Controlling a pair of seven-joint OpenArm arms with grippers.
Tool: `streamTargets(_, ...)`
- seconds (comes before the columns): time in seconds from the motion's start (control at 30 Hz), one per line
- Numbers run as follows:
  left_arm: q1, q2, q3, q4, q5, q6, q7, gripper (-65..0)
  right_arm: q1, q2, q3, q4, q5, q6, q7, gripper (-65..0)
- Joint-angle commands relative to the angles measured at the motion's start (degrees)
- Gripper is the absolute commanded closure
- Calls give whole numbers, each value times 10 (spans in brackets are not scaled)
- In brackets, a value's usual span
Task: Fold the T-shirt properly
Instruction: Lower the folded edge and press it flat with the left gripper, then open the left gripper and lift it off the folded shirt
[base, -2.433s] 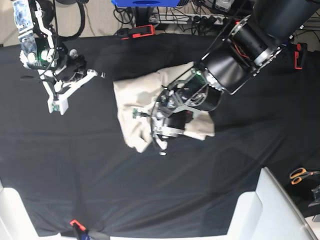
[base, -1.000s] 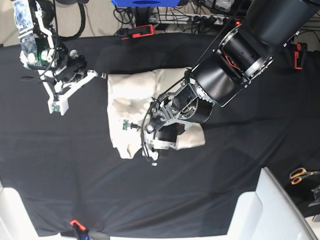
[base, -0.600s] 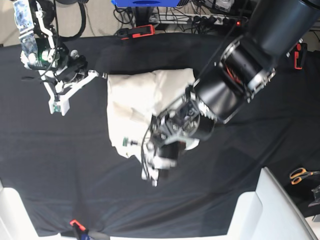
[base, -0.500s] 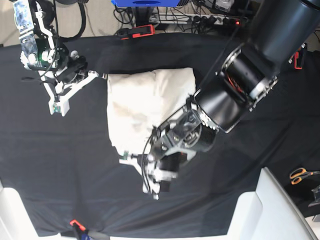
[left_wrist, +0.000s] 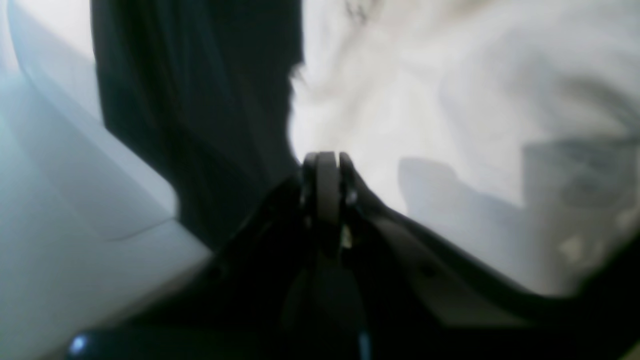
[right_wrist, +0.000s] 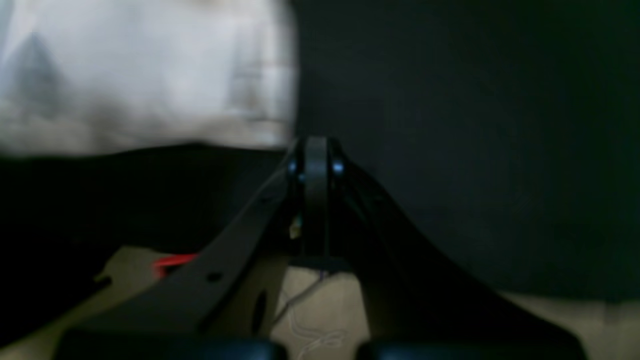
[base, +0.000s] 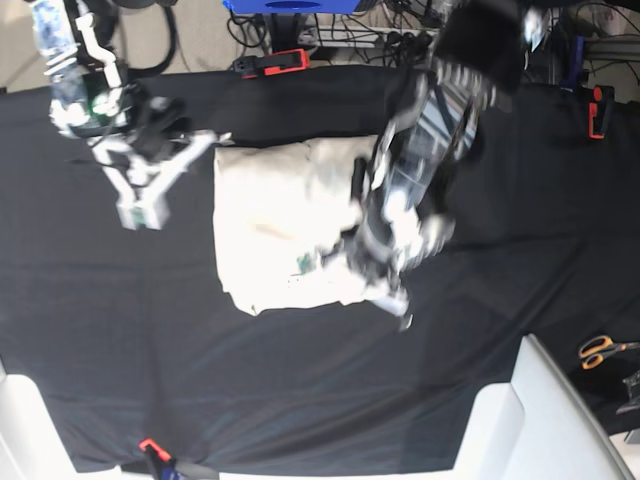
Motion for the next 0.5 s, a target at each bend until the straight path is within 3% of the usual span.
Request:
streamTargets(0.0, 14, 9, -7, 30, -7, 3, -29, 0, 3, 4, -1, 13, -2, 4, 13, 0)
streamTargets(0.27, 133, 13, -71, 13, -17, 3, -152, 0, 3, 3, -15, 12, -2, 8, 20, 0)
streamTargets(0.4, 139, -1, -111, -18, -116, 3, -179, 0, 0, 3, -15, 11, -2, 8, 20, 0)
streamTargets(0.47, 135, -20, -114, -26, -154, 23, -183, 0, -1, 3, -15, 11, -2, 8, 20, 0)
